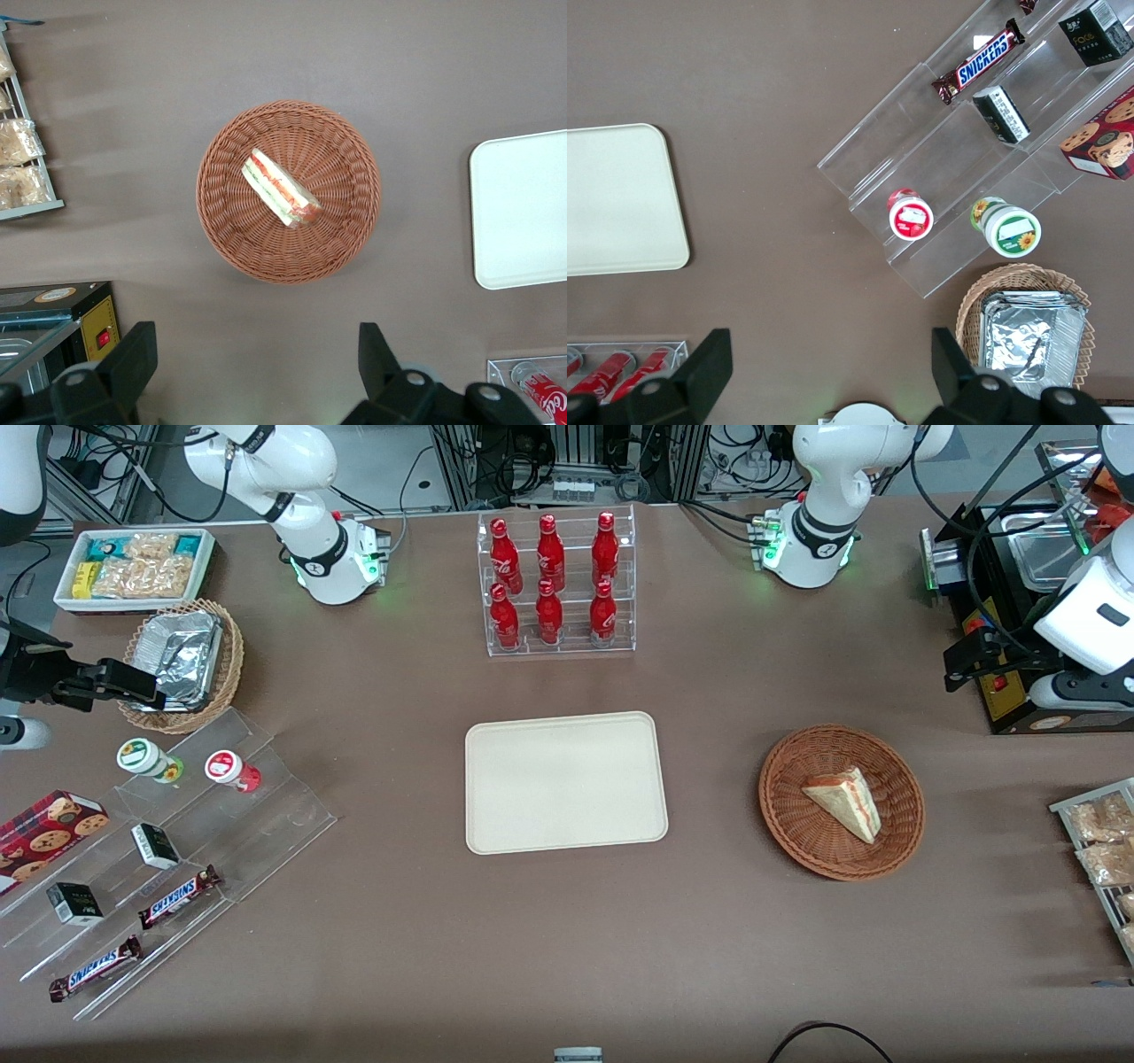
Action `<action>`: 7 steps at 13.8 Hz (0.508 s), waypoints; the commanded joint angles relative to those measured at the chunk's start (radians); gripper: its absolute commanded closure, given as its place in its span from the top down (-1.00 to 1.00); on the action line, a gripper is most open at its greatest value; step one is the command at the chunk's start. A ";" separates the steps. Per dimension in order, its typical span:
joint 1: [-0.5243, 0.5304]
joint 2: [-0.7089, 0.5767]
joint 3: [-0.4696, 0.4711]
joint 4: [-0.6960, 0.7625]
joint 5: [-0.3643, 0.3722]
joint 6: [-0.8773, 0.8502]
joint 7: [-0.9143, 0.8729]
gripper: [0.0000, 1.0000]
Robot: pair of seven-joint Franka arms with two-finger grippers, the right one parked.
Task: Place sandwich from basket to tray
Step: 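Move the left gripper over the sandwich in the wicker basket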
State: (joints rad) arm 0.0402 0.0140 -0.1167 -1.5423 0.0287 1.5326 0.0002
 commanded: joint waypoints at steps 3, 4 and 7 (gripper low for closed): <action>-0.006 0.027 0.006 0.001 0.017 0.032 -0.016 1.00; -0.003 0.027 0.008 -0.039 0.020 0.064 -0.014 1.00; -0.003 -0.008 0.011 -0.243 0.016 0.263 -0.046 1.00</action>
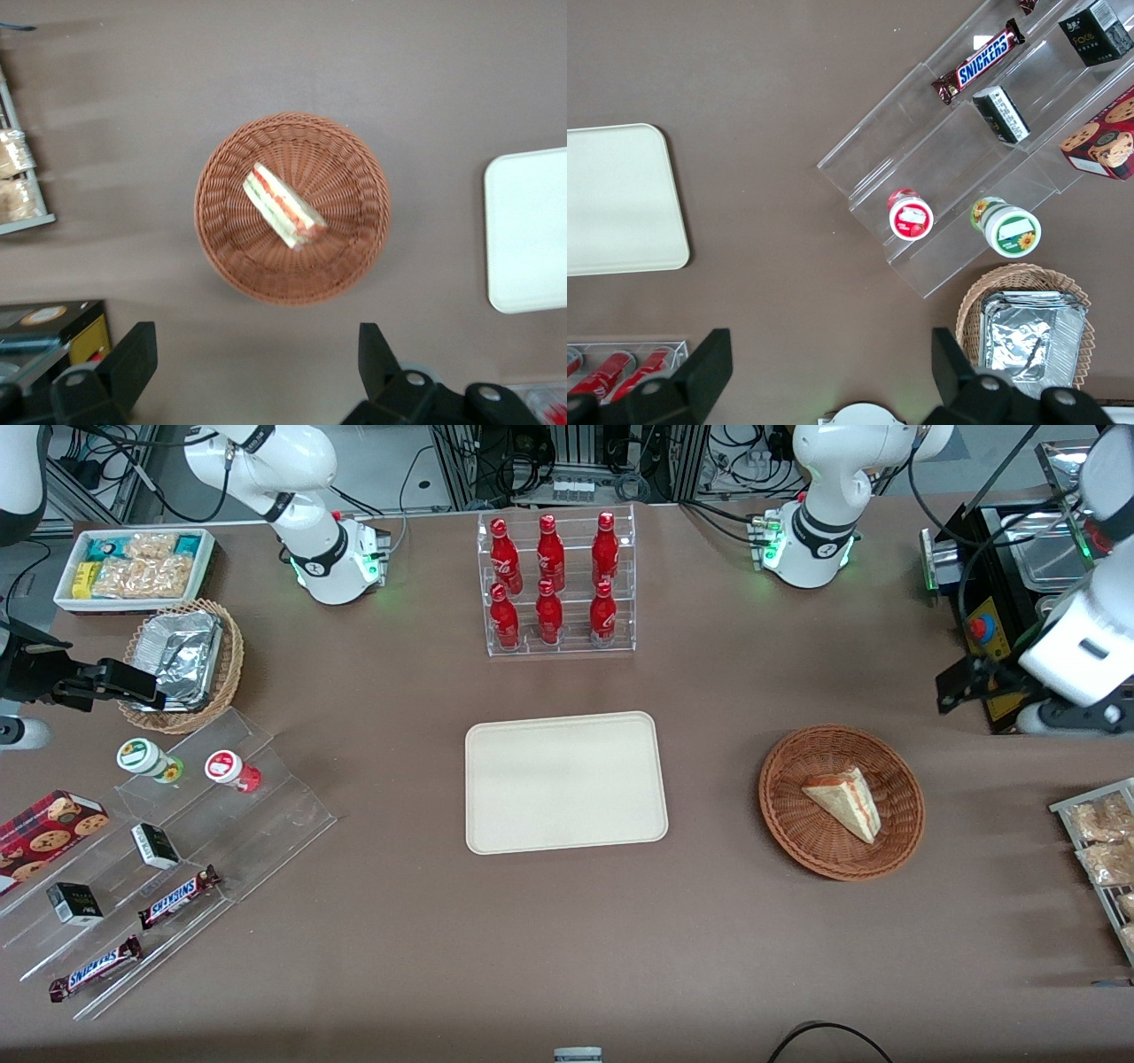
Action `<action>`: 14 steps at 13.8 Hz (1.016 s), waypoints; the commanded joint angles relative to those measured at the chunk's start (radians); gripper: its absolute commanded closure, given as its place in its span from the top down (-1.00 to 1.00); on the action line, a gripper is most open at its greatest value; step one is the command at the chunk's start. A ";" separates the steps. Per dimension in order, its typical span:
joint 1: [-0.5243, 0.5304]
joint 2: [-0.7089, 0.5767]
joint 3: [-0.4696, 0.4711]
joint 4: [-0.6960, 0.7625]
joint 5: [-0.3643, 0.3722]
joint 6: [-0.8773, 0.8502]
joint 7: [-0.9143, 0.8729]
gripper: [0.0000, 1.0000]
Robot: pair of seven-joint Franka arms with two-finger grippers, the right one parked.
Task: Place sandwich from basket to tray
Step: 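Move the left gripper over the sandwich in the wicker basket, then lower the left gripper and close it on the wrapped sandwich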
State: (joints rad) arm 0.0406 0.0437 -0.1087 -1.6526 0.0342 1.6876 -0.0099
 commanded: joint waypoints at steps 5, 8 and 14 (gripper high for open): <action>-0.004 -0.059 0.003 -0.410 0.007 0.439 -0.282 1.00; -0.004 -0.067 0.003 -0.559 0.007 0.630 -0.474 1.00; -0.010 0.017 0.001 -0.566 0.004 0.661 -0.685 1.00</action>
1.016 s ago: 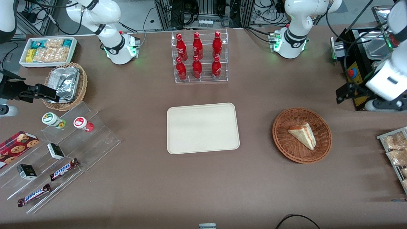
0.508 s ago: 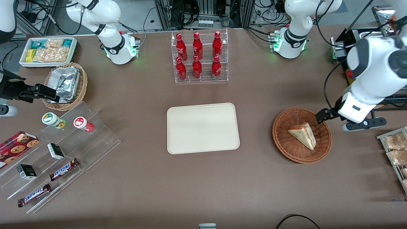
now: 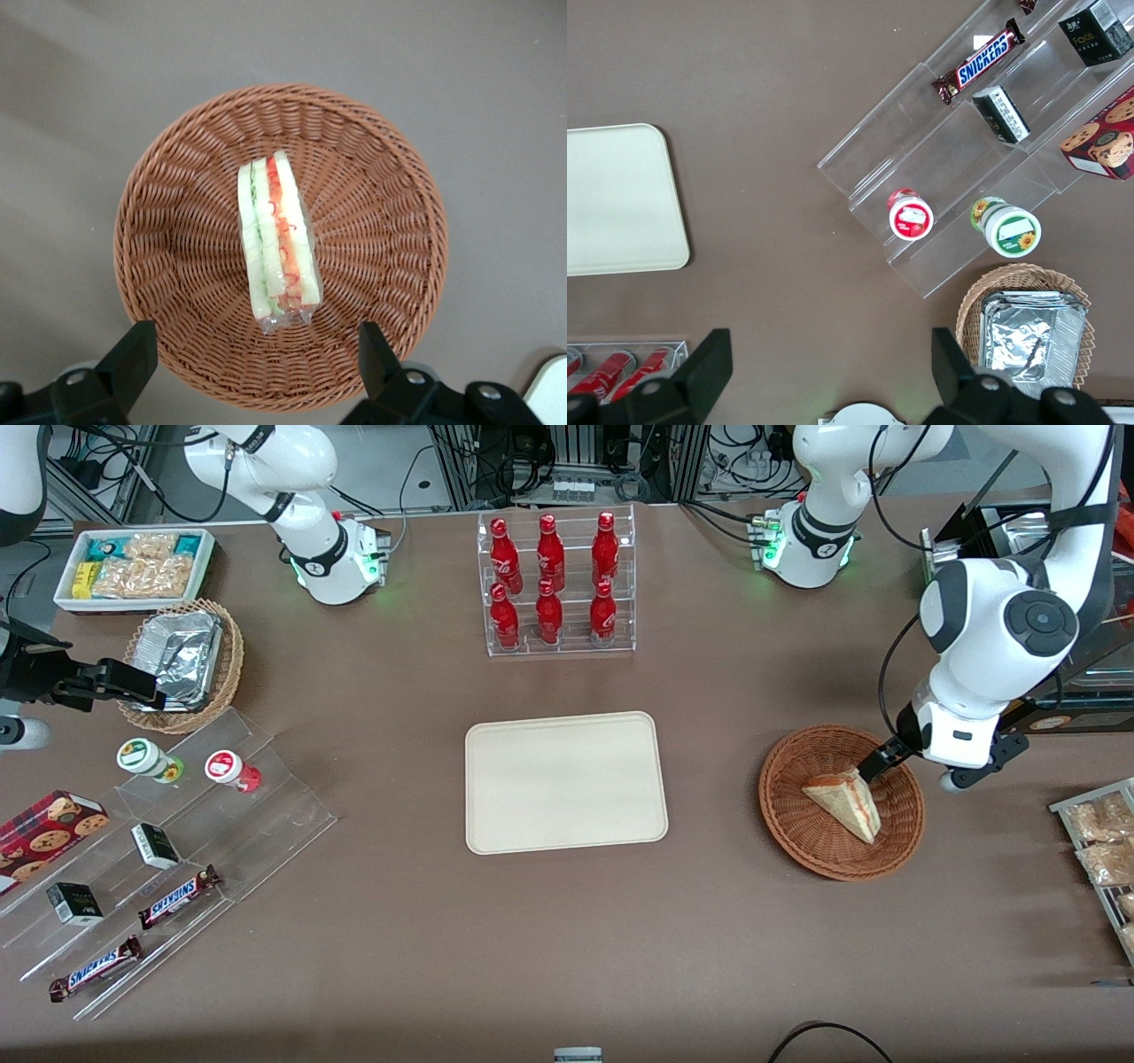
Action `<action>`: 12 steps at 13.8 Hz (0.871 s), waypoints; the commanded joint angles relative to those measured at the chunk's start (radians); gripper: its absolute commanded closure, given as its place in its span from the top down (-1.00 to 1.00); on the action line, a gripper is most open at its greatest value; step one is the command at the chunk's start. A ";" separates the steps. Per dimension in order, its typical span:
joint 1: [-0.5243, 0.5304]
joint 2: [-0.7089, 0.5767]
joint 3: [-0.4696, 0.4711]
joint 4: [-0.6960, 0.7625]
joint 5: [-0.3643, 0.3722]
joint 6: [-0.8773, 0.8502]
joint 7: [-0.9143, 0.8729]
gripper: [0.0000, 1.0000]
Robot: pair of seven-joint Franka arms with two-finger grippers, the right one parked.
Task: Place sandwich from basket to tray
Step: 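Lower the left gripper and close it on the wrapped sandwich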
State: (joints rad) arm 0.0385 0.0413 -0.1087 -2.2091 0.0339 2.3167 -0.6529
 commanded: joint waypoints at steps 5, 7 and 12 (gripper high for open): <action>-0.008 0.094 0.001 -0.011 0.004 0.087 -0.053 1.00; -0.009 0.124 0.000 -0.014 0.004 0.127 -0.082 1.00; -0.011 0.177 -0.002 -0.035 0.006 0.205 -0.091 1.00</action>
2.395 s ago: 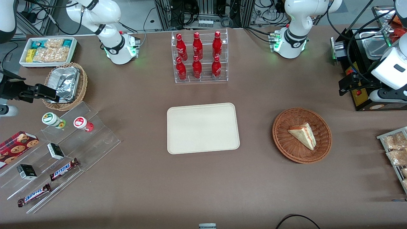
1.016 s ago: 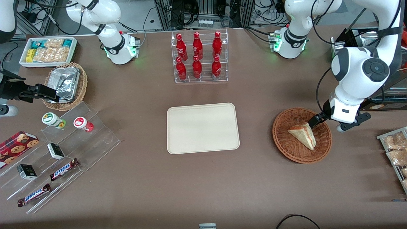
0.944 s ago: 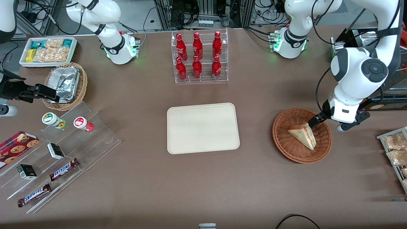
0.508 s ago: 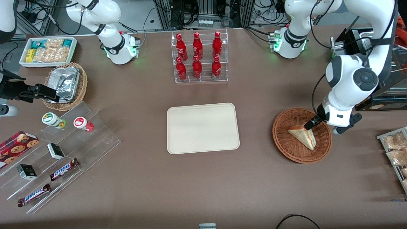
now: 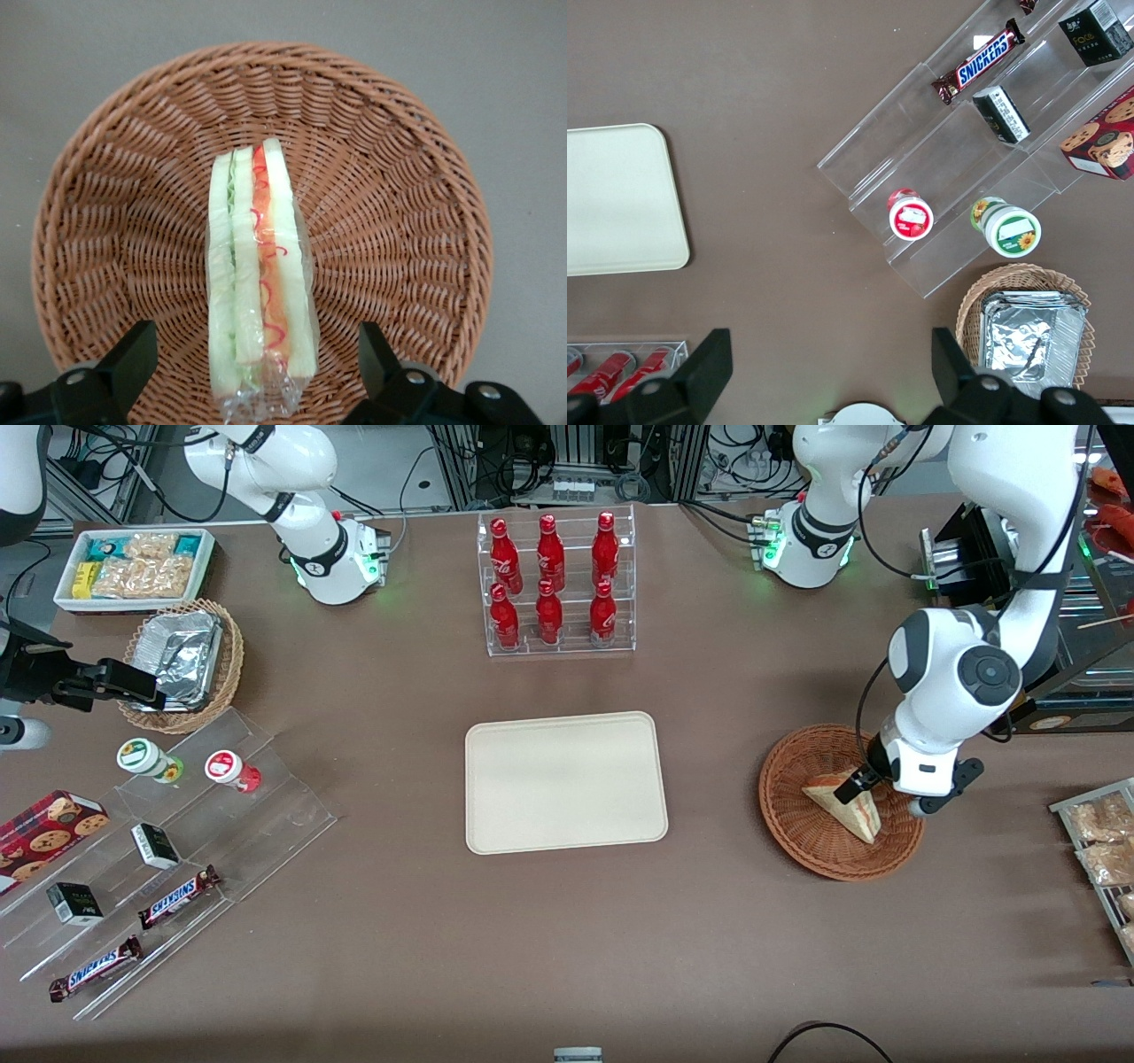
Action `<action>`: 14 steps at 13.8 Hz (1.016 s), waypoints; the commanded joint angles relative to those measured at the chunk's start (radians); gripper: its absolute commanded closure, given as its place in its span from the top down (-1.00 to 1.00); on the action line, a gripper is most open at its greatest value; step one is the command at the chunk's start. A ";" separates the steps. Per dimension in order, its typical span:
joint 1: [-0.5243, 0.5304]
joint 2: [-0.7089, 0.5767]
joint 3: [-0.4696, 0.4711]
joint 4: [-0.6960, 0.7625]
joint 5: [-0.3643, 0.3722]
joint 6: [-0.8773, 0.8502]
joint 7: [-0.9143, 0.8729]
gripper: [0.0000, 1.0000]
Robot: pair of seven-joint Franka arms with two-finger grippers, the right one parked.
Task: Place sandwich from basket to tray
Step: 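Lower the left gripper and close it on the wrapped sandwich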
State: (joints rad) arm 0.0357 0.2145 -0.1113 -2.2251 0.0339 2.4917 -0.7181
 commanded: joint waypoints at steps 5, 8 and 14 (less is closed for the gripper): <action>-0.008 0.038 0.001 -0.033 0.006 0.064 -0.026 1.00; -0.007 0.042 0.002 -0.028 0.006 0.064 -0.053 -0.13; 0.001 -0.004 -0.017 0.008 0.012 0.018 -0.058 -1.00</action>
State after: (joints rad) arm 0.0359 0.2519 -0.1136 -2.2324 0.0340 2.5389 -0.7496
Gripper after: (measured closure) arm 0.643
